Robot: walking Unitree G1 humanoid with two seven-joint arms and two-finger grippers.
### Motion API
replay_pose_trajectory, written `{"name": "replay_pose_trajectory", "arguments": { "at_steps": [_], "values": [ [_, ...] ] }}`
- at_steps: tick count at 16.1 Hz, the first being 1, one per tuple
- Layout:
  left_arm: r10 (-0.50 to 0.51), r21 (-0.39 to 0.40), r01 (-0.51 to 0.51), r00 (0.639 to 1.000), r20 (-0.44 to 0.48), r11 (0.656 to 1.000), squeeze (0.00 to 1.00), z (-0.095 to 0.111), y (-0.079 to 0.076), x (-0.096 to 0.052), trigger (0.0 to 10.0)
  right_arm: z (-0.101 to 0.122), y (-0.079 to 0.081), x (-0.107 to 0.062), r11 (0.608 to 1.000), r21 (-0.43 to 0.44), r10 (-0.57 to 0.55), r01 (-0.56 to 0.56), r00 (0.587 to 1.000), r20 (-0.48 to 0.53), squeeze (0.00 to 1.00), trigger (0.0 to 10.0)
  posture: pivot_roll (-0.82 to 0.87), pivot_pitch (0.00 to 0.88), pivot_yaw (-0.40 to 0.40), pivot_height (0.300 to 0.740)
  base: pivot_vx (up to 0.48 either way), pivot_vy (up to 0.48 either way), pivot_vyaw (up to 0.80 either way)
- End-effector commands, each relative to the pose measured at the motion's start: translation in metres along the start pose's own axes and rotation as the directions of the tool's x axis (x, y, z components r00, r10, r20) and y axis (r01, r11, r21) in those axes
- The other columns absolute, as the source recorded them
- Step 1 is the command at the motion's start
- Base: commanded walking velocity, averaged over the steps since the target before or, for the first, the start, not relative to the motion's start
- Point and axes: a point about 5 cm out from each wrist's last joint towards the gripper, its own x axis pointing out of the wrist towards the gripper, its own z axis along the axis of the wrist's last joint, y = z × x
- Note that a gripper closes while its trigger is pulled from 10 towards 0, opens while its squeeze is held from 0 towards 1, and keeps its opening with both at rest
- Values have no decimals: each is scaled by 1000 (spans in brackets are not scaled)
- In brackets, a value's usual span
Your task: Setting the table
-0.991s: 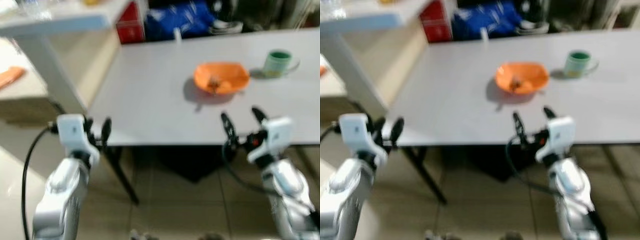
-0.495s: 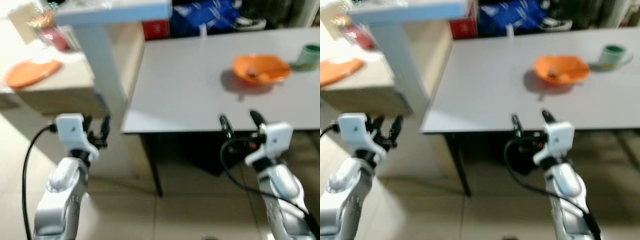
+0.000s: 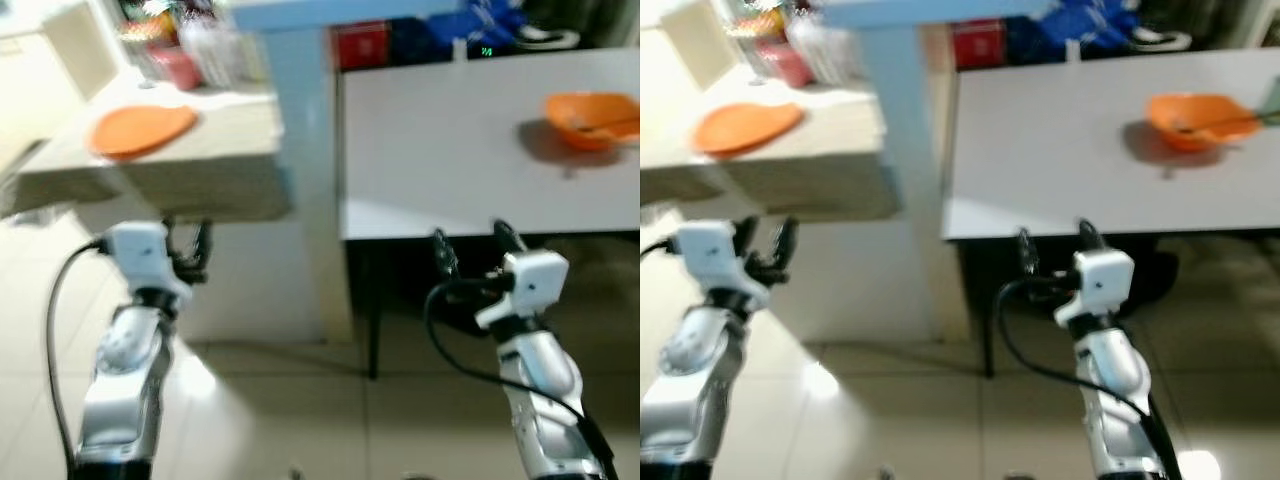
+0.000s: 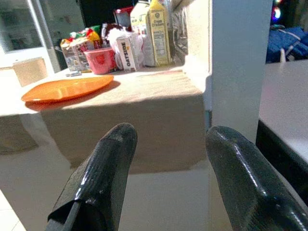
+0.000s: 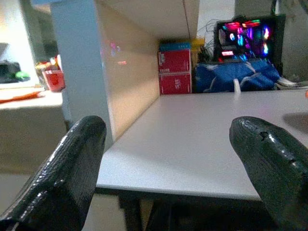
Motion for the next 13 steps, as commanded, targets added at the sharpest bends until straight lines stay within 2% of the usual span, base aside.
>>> {"name": "replay_pose_trajectory", "arguments": {
  "at_steps": [1, 3, 4, 9, 12, 13],
  "values": [
    [-1, 29, 1, 1000, 1, 1000, 0, -1, 4, 3, 10000, 4, 5, 6, 1000, -6, 6, -6, 999, 48, 0, 10000, -230, 0, 121, 740, 0, 480, 0],
    [-15, 64, 18, 999, -45, 998, 0, -7, 3, 9, 10000, 4, 9, 10, 1000, 0, 8, -8, 998, 56, 0, 10000, -231, 0, 122, 740, 0, 480, 0],
    [-35, 45, 38, 997, -65, 998, 0, -8, 1, 10, 10000, 4, 11, 10, 1000, 9, 13, -14, 999, 53, 0, 10000, -231, 0, 124, 740, 0, 480, 0],
    [-40, 12, 41, 997, -60, 999, 0, -8, 1, 12, 10000, 1, 17, 8, 999, 17, 36, -36, 998, 47, 0, 10000, -230, 0, 124, 740, 0, 480, 0],
    [-45, 18, 47, 997, -61, 999, 0, -10, 0, 11, 10000, 0, 18, 9, 999, 16, 37, -38, 998, 52, 0, 10000, -227, 0, 128, 740, 0, 480, 0],
    [-45, 14, 46, 997, -64, 999, 0, -10, -1, 11, 10000, 1, 20, 11, 999, 18, 39, -40, 998, 55, 0, 10000, -223, 0, 128, 740, 0, 0, 0]
  ]
}}
